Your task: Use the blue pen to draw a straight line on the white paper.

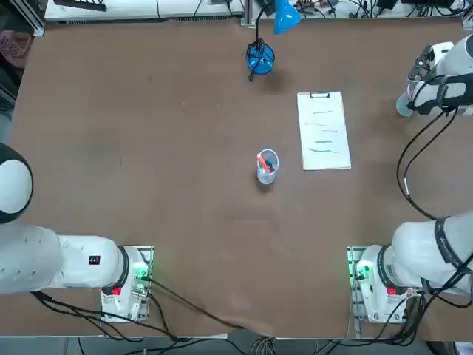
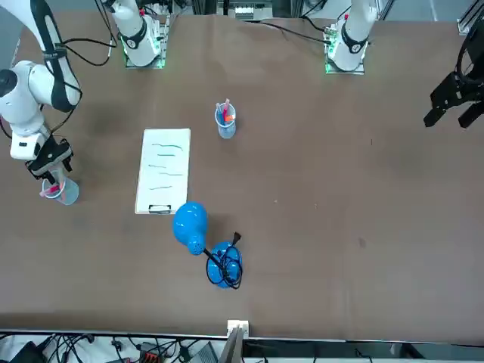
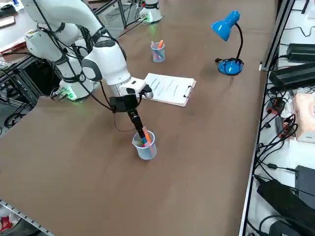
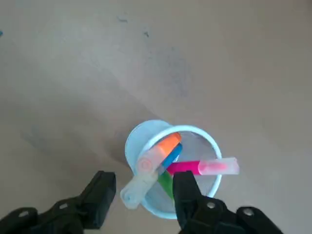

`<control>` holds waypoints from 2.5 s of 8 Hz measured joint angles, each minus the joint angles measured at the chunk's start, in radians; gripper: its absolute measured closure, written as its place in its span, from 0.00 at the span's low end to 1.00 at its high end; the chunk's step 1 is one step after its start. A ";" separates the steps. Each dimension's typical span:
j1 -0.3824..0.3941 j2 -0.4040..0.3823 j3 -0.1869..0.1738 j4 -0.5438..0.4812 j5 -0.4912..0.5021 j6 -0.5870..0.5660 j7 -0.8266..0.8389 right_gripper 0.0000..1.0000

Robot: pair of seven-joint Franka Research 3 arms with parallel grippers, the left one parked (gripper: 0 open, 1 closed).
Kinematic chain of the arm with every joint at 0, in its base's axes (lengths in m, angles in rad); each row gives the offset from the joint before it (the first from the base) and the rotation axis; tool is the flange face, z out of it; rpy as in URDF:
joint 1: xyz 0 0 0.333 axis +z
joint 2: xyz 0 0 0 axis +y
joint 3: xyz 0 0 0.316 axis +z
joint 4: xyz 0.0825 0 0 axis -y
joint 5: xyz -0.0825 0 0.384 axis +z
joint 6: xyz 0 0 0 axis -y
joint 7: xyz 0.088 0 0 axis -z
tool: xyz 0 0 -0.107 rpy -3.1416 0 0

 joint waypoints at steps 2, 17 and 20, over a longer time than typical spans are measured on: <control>0.000 0.000 0.000 0.000 0.000 0.001 0.000 0.37; 0.002 0.000 0.001 0.029 -0.003 0.004 0.000 0.71; 0.003 0.002 0.001 0.029 -0.003 0.003 0.000 0.70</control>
